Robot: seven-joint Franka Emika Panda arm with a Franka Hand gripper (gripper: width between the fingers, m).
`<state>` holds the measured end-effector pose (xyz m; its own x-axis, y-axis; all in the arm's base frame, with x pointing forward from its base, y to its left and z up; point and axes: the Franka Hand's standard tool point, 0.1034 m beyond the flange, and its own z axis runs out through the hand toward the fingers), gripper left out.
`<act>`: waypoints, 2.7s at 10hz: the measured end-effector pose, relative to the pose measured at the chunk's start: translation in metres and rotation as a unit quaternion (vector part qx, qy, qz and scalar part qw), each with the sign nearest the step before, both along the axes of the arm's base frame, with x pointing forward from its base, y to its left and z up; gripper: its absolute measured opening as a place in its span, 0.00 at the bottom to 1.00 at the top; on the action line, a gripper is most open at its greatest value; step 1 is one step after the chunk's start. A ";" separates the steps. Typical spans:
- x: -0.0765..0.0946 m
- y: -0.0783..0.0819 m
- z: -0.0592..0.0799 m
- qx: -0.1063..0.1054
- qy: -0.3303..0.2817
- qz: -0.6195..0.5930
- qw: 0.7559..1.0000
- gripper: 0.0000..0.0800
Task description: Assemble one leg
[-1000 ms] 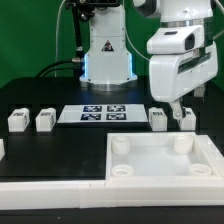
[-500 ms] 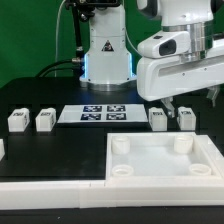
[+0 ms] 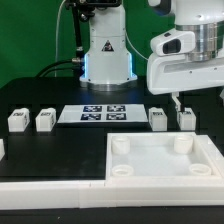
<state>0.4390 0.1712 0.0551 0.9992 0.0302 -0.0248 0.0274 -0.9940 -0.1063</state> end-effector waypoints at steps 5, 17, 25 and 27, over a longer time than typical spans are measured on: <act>-0.024 -0.011 -0.009 -0.031 0.211 0.005 0.977 0.81; -0.057 0.000 -0.034 -0.046 0.400 0.027 0.915 0.81; -0.065 -0.001 -0.048 -0.045 0.396 0.025 0.917 0.67; -0.065 -0.001 -0.048 -0.045 0.396 0.025 0.917 0.42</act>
Offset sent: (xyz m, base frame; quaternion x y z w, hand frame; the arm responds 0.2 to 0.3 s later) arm -0.0111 -0.0087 -0.0071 -0.0194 -0.1812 0.0202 0.9831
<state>0.3744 0.1705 0.0076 0.6640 0.0380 -0.7468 0.0233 -0.9993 -0.0302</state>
